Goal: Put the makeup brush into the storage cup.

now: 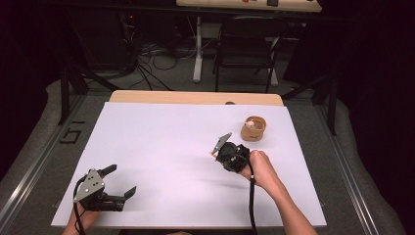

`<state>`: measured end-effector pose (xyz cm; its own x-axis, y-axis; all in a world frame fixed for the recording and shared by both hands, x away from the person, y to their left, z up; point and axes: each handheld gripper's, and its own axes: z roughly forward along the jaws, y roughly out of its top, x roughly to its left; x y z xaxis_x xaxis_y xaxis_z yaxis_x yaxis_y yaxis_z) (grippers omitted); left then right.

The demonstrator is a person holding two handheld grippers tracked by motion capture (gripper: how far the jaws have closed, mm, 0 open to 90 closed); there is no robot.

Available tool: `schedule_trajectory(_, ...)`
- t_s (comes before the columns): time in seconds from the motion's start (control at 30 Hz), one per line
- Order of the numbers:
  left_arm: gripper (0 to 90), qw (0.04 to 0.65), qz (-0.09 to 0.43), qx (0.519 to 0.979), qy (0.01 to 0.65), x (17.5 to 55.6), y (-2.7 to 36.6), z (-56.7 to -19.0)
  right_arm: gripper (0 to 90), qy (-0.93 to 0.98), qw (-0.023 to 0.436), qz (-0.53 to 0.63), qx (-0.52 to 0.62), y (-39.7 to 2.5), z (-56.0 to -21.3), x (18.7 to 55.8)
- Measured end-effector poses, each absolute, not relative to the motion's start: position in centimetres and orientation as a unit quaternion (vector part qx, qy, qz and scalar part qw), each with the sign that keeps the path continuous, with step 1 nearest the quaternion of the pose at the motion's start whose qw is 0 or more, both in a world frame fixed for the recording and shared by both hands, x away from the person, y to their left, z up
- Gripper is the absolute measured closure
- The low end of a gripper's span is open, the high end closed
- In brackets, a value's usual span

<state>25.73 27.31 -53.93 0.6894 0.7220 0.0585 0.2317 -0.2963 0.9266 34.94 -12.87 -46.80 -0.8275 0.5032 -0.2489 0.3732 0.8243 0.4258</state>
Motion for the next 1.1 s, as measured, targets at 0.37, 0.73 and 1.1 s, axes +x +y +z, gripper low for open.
schedule_trajectory(0.37, 0.0, 0.505, 0.242, 0.769, 0.309, 25.7, 27.3, -53.9, 83.5, 0.926, 0.196, 0.207, 0.247, -13.5, -46.0, 35.0)
schedule_trajectory(0.73, 0.0, 0.506, 0.241, 0.769, 0.309, 25.7, 27.3, -53.9, 83.5, 0.907, 0.21, 0.245, 0.269, -15.0, -45.2, 35.4)
schedule_trajectory(1.1, 0.0, 0.506, 0.241, 0.768, 0.309, 25.7, 27.3, -53.9, 83.5, 0.891, 0.222, 0.274, 0.286, -15.8, -44.8, 35.5)
